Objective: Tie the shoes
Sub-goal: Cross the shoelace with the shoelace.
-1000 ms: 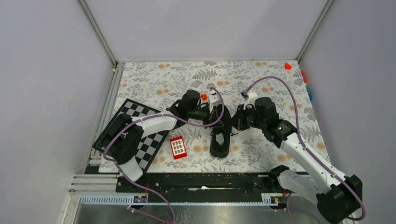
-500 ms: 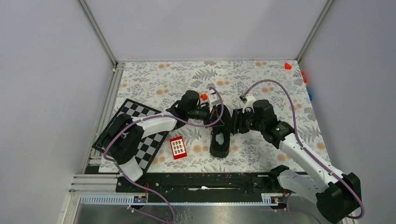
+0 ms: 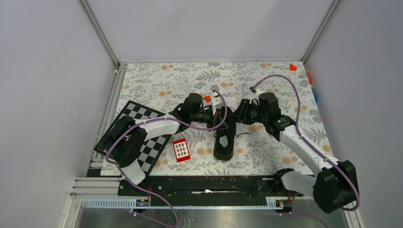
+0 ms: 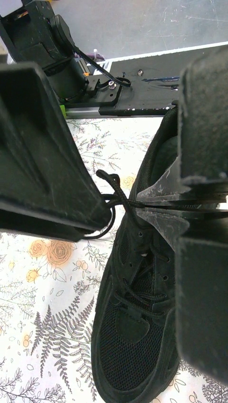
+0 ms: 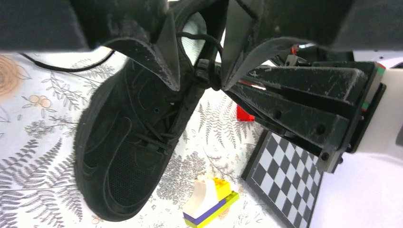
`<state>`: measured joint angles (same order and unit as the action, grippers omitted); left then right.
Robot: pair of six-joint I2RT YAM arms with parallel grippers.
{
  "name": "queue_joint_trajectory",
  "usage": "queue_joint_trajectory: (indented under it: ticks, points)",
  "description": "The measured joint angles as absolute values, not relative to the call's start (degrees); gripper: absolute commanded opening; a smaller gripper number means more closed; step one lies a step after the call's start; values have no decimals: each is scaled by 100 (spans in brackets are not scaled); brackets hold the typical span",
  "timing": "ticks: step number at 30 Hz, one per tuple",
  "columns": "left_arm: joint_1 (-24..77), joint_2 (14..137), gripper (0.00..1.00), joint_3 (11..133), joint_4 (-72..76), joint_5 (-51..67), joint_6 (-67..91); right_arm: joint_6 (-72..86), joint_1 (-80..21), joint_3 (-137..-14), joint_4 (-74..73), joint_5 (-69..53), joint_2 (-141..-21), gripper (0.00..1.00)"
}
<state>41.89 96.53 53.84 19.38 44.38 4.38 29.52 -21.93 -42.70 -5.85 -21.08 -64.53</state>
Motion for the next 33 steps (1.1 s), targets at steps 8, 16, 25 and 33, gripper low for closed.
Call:
queue_joint_trajectory:
  ticks: [8, 16, 25, 33]
  points:
    - [4189, 9651, 0, 5378, 1994, 4438, 438, 3312, -2185, -4298, -78, -2381, -6661, 5]
    - [4189, 9620, 49, 5389, 1706, 4469, 200, 3374, -2185, -4298, 67, -2670, -6661, 0]
    - [4145, 8903, 69, 5280, 873, 4340, -261, 3376, -2182, -4300, 121, -2818, -6661, 0]
    - [3951, 8635, 73, 5159, 1127, 3854, 19, 3378, -2182, -4300, 191, -2862, -6661, 0]
